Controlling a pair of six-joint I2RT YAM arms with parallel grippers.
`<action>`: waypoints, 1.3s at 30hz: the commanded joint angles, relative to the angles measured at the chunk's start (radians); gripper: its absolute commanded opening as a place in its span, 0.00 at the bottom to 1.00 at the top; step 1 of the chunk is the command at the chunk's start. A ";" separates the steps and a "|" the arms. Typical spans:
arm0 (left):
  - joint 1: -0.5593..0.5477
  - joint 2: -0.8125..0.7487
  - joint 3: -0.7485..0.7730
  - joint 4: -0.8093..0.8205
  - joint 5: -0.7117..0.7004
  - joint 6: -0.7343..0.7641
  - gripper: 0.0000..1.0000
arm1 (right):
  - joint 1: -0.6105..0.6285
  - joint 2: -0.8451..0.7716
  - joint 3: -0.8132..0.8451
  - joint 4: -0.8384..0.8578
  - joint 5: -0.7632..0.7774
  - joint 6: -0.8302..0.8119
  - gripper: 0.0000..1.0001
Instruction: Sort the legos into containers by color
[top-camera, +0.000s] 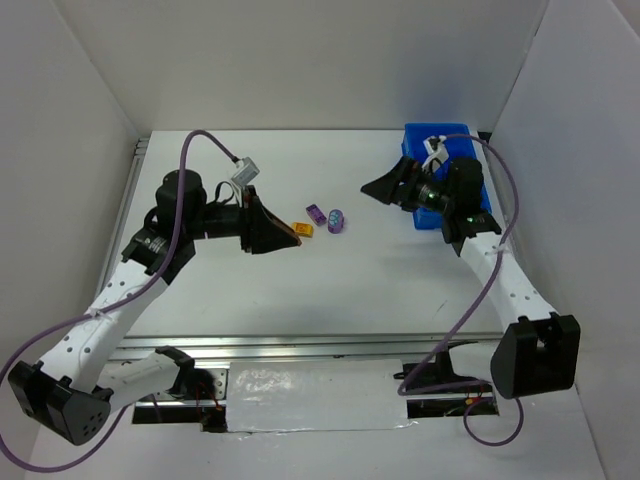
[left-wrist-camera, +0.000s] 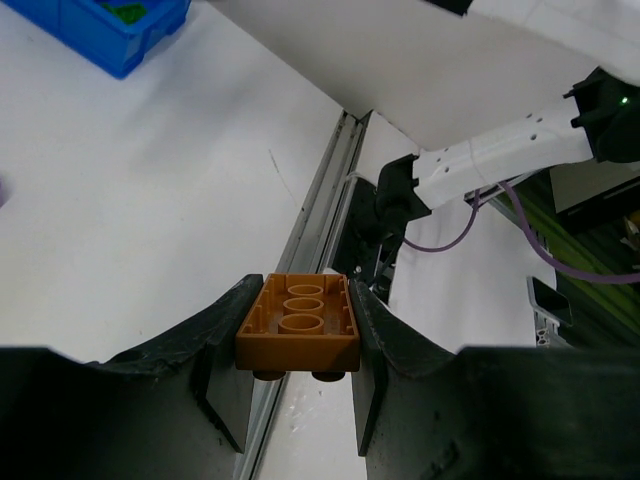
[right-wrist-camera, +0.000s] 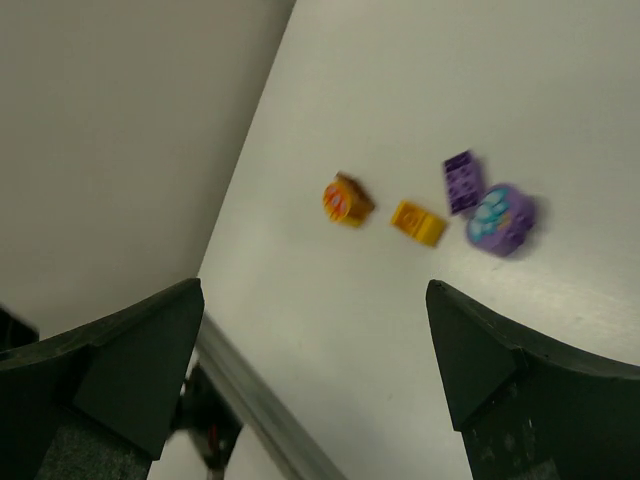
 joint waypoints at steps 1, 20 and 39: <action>0.002 0.012 0.076 0.068 0.046 -0.020 0.00 | 0.098 -0.099 -0.024 0.086 -0.205 -0.090 1.00; -0.005 0.016 0.023 0.270 0.233 -0.146 0.00 | 0.390 -0.066 0.118 -0.094 -0.517 -0.318 0.92; -0.042 0.024 -0.006 0.253 0.254 -0.110 0.00 | 0.539 -0.068 0.174 0.055 -0.489 -0.201 0.70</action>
